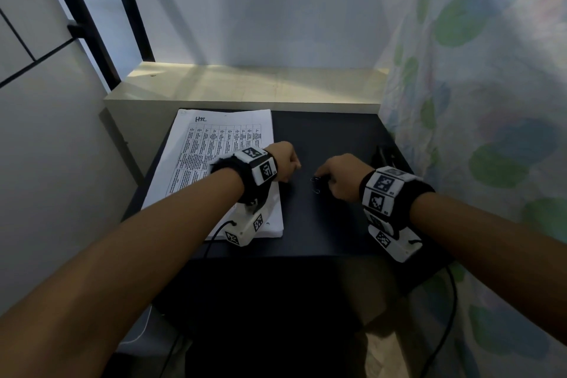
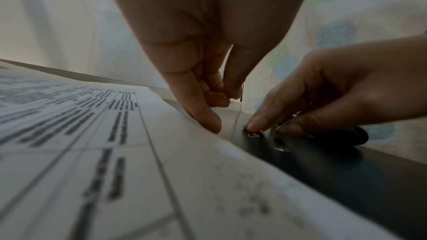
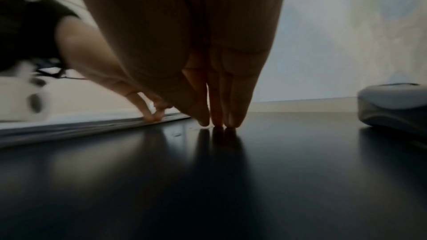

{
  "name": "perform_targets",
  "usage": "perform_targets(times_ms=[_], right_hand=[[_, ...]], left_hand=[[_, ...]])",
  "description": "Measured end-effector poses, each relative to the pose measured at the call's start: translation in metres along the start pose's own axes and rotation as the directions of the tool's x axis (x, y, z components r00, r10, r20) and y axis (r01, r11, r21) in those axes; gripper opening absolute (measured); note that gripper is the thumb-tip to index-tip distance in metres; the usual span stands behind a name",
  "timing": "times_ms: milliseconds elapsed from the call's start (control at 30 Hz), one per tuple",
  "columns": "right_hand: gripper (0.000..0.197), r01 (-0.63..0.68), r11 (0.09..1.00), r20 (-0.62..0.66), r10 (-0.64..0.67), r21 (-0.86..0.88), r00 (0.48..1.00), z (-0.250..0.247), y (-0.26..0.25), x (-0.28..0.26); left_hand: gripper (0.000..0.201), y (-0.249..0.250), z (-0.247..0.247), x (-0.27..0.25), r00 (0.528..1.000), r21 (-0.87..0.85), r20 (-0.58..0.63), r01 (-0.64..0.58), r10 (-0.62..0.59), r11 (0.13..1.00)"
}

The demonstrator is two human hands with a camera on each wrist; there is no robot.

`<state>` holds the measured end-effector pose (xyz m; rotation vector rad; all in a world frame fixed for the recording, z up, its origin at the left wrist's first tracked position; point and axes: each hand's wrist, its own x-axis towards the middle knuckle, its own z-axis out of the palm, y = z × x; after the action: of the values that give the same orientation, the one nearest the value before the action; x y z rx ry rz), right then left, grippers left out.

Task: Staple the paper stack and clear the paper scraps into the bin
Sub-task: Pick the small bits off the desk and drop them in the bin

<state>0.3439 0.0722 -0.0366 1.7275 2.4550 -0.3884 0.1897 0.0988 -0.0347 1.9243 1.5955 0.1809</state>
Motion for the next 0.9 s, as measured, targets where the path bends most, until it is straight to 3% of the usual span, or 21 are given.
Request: perform_targets(times_ms=[200,300,400,533,700,900], right_hand=[[0.032,-0.011,0.997,-0.058,0.016,0.079,0.998,-0.003,-0.003,-0.005],[0.047,-0.082,0.988,-0.024,0.085,0.132,0.996,-0.004,-0.004,-0.002],[0.048,-0.17,0.948,0.014,0.173,0.27,0.985,-0.002,-0.003,0.003],[0.03,-0.235,0.847,0.062,0.234,0.477,0.97,0.001,0.001,0.012],[0.021,-0.236,0.771,0.09,0.227,0.591,0.97,0.003,0.009,0.017],[0.018,-0.215,0.774,0.087,0.204,0.596,0.975,0.004,0.012,0.021]], left_hand=[[0.028,0.001,-0.001,-0.002,1.0,-0.014,-0.014,-0.002,0.002,1.0],[0.027,0.002,-0.001,-0.003,1.0,-0.019,-0.014,0.0,0.0,1.0],[0.026,0.002,-0.002,-0.004,1.0,-0.026,-0.023,0.0,0.0,1.0],[0.027,0.003,-0.002,-0.003,1.0,-0.035,-0.014,-0.002,0.002,0.999],[0.027,0.003,0.0,-0.003,1.0,-0.044,-0.009,-0.009,0.009,0.999],[0.028,0.004,0.001,-0.004,1.0,-0.036,0.005,-0.008,0.008,0.999]])
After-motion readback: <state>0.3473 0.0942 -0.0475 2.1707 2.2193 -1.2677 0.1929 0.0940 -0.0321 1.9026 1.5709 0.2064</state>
